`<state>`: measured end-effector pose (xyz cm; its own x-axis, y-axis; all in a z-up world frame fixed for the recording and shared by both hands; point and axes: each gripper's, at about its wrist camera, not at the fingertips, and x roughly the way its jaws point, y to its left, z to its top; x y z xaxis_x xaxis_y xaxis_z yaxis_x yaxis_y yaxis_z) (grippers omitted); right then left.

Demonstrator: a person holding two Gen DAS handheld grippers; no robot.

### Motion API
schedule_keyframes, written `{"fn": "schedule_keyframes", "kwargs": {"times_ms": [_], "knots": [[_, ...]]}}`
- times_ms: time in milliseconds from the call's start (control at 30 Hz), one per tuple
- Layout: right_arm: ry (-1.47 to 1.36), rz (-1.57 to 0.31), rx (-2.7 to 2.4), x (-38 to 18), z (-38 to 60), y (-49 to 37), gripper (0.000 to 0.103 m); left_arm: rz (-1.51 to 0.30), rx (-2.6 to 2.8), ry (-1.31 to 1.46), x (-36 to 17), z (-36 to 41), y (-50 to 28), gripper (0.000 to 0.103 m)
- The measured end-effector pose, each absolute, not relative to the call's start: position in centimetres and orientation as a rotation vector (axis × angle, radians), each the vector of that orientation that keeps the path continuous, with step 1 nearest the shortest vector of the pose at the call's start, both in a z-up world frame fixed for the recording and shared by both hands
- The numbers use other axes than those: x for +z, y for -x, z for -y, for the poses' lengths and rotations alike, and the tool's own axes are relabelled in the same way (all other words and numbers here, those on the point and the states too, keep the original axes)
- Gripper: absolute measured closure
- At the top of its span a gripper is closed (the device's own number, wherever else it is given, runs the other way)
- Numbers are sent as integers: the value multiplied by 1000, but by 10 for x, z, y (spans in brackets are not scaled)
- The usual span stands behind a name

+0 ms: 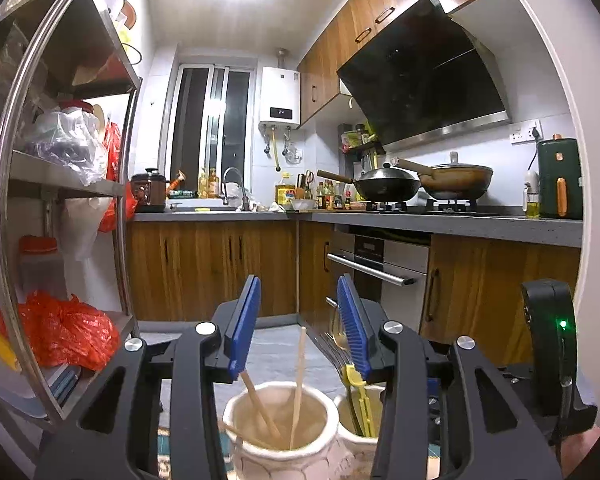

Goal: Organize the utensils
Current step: 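Open both tools and move them back down to the utensils on the cloth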

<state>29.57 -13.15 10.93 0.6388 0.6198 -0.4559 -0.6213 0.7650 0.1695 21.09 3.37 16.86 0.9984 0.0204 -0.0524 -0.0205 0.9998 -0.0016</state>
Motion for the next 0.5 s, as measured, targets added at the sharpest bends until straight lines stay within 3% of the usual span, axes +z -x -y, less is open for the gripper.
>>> {"fn": "schedule_keyframes", "kwargs": {"times_ms": [200,500], "knots": [[-12,-530,676,112,158,-270,77,-140,31,17,161,-38,-177,57],[15,-603,604,93,189,-235,77,-355,34,108,103,-57,-140,57]]}}
